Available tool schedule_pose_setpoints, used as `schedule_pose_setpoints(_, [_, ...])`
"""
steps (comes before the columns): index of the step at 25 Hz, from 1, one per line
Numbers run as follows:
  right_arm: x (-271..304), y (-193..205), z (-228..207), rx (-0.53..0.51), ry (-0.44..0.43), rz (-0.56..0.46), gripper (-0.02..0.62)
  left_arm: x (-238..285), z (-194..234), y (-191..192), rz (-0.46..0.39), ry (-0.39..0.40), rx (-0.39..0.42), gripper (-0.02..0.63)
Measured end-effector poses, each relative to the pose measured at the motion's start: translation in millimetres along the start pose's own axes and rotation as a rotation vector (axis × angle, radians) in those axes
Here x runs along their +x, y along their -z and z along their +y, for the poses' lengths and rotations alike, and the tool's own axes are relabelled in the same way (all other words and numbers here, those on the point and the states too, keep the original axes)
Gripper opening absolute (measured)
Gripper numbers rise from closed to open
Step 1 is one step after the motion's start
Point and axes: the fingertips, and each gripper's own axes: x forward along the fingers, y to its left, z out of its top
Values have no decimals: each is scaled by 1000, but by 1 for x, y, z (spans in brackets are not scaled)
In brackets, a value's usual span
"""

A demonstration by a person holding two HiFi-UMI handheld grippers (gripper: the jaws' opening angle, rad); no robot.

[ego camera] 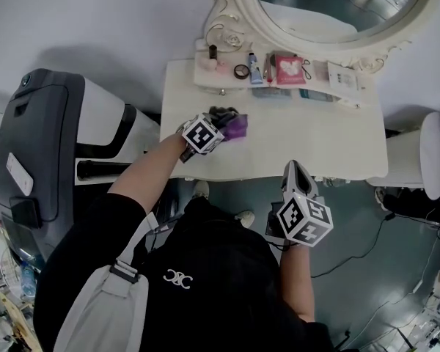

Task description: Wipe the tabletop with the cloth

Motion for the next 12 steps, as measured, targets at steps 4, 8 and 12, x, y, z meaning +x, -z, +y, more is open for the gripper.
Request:
schedule_pose_setpoints(4, [-1, -1, -9, -5, -28, 4, 5, -11, -38, 18, 4, 28, -23, 49])
schedule_pose_setpoints(8, [-2, -8, -10, -17, -65, 4, 5, -22, -81, 38, 2, 58, -16, 49])
schedule_pose_setpoints(12, [-2, -11, -9, -32, -107, -1, 5, -30, -105, 45, 3, 50, -12, 49])
